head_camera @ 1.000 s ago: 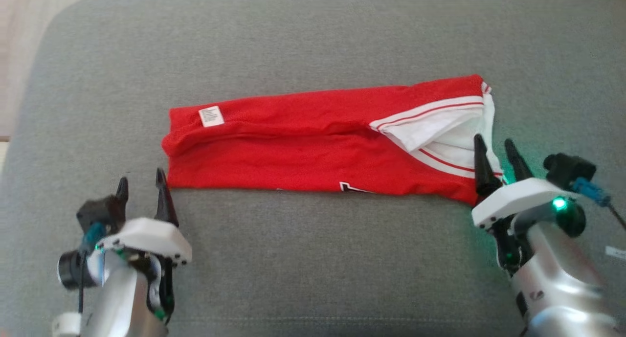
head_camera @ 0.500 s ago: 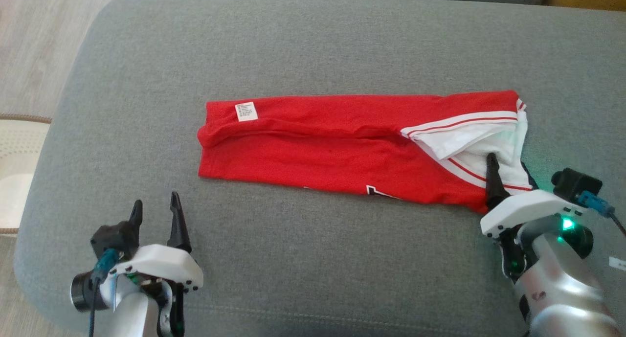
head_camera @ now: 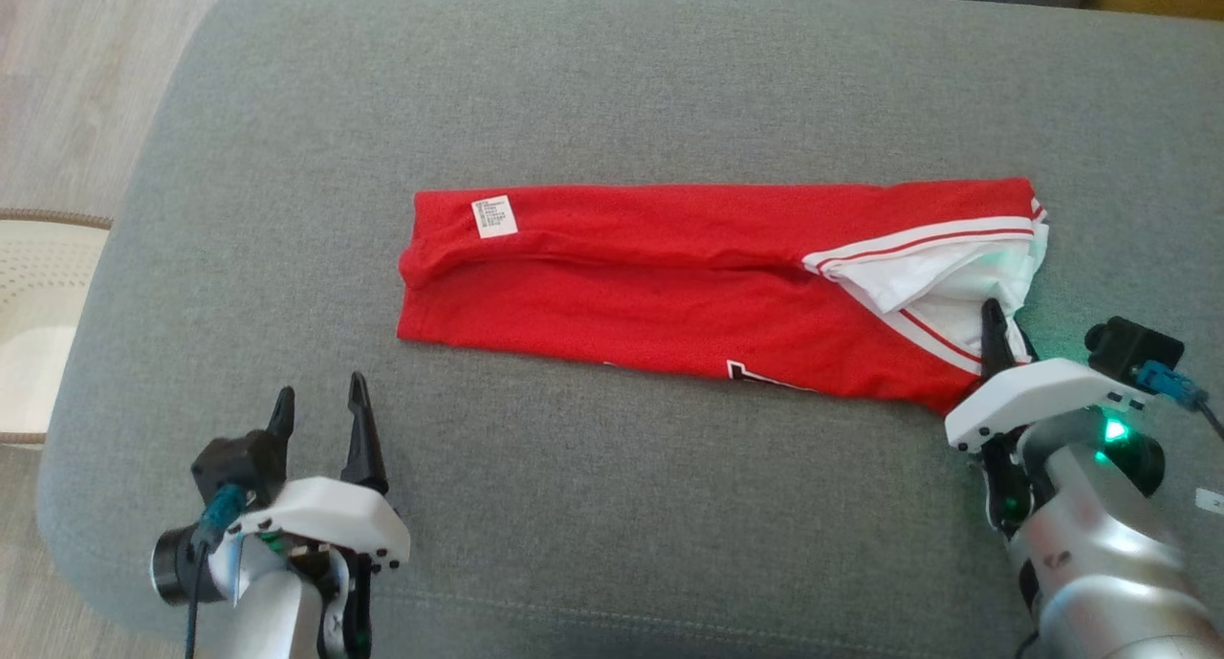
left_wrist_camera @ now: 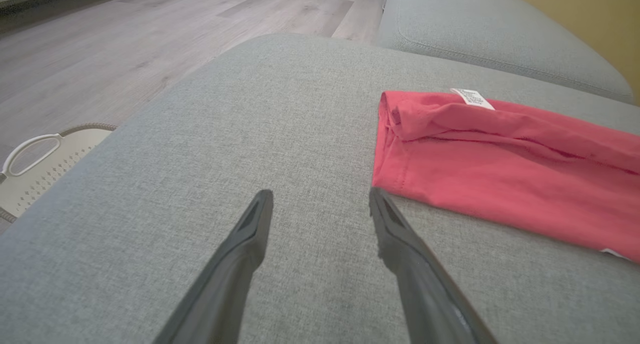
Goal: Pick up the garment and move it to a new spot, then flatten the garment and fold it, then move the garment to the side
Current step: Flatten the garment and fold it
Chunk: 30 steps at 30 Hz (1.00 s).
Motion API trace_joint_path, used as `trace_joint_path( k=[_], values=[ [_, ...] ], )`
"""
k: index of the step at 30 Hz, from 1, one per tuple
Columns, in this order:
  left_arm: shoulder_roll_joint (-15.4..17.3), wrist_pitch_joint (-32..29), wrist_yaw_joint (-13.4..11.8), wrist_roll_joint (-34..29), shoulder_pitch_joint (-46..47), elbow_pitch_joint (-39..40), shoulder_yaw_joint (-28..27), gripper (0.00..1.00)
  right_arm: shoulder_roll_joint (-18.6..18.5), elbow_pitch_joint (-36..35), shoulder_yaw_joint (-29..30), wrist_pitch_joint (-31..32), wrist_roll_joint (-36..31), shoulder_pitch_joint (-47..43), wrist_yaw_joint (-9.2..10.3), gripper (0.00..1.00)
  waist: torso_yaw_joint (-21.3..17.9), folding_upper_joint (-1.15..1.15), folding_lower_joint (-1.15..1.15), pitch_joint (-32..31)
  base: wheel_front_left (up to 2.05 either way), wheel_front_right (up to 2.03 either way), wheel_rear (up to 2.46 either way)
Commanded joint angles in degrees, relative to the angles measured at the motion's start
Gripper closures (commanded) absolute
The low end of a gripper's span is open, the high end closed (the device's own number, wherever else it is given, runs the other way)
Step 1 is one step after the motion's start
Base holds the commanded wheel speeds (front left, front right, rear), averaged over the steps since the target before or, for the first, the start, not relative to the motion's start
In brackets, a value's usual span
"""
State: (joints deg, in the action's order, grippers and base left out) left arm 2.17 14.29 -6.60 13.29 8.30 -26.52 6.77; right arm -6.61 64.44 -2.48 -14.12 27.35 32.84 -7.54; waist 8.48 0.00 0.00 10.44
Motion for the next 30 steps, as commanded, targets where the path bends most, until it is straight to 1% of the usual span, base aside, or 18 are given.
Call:
trace_joint_path(
  k=[1, 5, 9, 12, 14, 19, 22, 26, 30],
  values=[
    [0.71, 0.71, -0.08, 0.17, 1.04, 1.28, -1.50, 0.00, 0.16, 0.08, -1.59, 0.20, 0.40, 0.20, 0.05, 1.00, 0.02, 0.00, 0.00, -0.08, 0.00, 0.00, 0.00],
    [0.71, 0.71, 0.26, -0.18, 0.54, 0.93, -1.59, 0.00, -1.70, 0.10, -0.54, -0.49, 0.94, -0.33, 0.05, 1.00, -0.17, 0.00, 0.00, -0.89, 0.00, 0.00, 0.00],
    [0.71, 0.71, 0.39, -0.07, -0.23, 0.86, -1.02, 0.00, -4.25, -1.50, 1.18, -0.81, 0.84, -0.68, 0.05, 1.00, -0.87, 0.00, 0.00, -1.87, 0.00, 0.00, 0.00],
    [0.71, 0.71, 0.63, 0.21, -0.63, 0.79, -0.29, 0.00, -5.80, -4.84, 2.12, -0.84, -0.26, -0.81, 0.05, 1.00, -1.62, 0.00, 0.00, -2.43, 0.00, 0.00, 0.00],
    [0.71, 0.71, 0.69, 0.57, -0.84, 0.75, 0.48, 0.00, -5.82, -7.69, 1.69, -0.85, -1.15, -0.96, 0.05, 1.00, -2.11, 0.00, 0.00, -2.80, 0.00, 0.00, 0.00],
    [0.71, 0.71, 0.19, 1.97, -0.84, 0.82, 2.94, 0.00, -3.95, -16.41, -3.25, -0.86, -2.04, -1.71, 0.05, 1.00, -2.49, 0.00, 0.00, -3.26, 0.00, 0.00, 0.00],
    [0.71, 0.71, 0.03, 2.36, -0.74, 0.59, 4.60, 0.00, -2.76, -20.94, -7.34, -0.79, -1.28, -2.64, 0.05, 1.00, -1.75, 0.00, 0.00, -3.69, 0.00, 0.00, 0.00],
    [0.71, 0.71, -0.08, 3.19, -0.53, 0.40, 6.60, 0.00, -1.37, -26.46, -13.87, 1.17, 0.53, -4.08, 0.05, 1.00, 0.76, 0.00, 0.00, -4.04, 0.00, 0.00, 0.00],
    [0.71, 0.71, -0.22, 3.91, -0.65, 0.30, 8.56, 0.00, -0.79, -29.95, -18.70, 3.44, 2.02, -4.88, 0.05, 1.00, 4.97, 0.00, 0.00, -4.17, 0.00, 0.00, 0.00]
  ],
)
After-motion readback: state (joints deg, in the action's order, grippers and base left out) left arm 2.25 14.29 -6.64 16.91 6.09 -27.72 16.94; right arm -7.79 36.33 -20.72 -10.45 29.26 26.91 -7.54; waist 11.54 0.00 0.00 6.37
